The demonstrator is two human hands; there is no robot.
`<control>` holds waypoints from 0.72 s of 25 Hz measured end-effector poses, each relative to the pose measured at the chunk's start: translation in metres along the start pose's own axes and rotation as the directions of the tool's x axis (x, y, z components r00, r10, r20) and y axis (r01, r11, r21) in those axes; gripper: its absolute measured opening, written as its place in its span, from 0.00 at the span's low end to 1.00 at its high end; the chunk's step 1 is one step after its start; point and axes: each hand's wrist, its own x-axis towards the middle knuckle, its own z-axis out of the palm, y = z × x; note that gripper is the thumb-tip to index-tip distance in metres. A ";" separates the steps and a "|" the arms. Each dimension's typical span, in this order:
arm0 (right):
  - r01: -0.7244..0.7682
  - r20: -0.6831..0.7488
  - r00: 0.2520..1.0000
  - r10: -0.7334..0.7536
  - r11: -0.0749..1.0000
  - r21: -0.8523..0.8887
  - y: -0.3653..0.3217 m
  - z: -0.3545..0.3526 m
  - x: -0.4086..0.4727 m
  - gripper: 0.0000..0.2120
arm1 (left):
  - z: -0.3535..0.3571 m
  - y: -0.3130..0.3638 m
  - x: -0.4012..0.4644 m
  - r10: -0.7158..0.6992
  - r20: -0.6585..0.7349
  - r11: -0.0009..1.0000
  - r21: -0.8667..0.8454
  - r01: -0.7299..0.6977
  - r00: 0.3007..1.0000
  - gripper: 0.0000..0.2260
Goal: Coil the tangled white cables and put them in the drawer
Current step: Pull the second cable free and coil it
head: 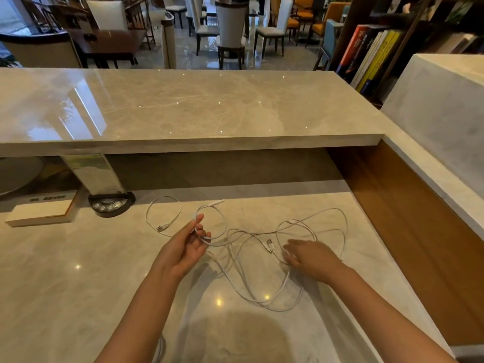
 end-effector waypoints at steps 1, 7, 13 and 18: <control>-0.012 -0.131 0.991 0.008 0.999 -0.031 -0.004 -0.005 0.001 0.16 | 0.003 -0.001 -0.001 -0.003 0.012 1.000 -0.012 0.003 1.000 0.08; 0.208 -0.234 0.972 -0.012 0.510 0.835 -0.068 -0.048 0.004 0.16 | 0.029 -0.012 -0.014 -0.012 0.141 1.000 0.026 0.008 0.990 0.13; 0.207 -0.178 0.978 -0.108 0.415 0.886 -0.092 -0.039 0.003 0.12 | 0.031 0.000 -0.024 0.071 0.225 0.985 0.140 -0.105 0.972 0.10; 0.227 -0.150 0.973 -0.177 0.586 0.778 -0.062 -0.061 -0.002 0.08 | 0.033 0.006 -0.028 0.171 0.235 0.894 0.371 -0.251 0.957 0.11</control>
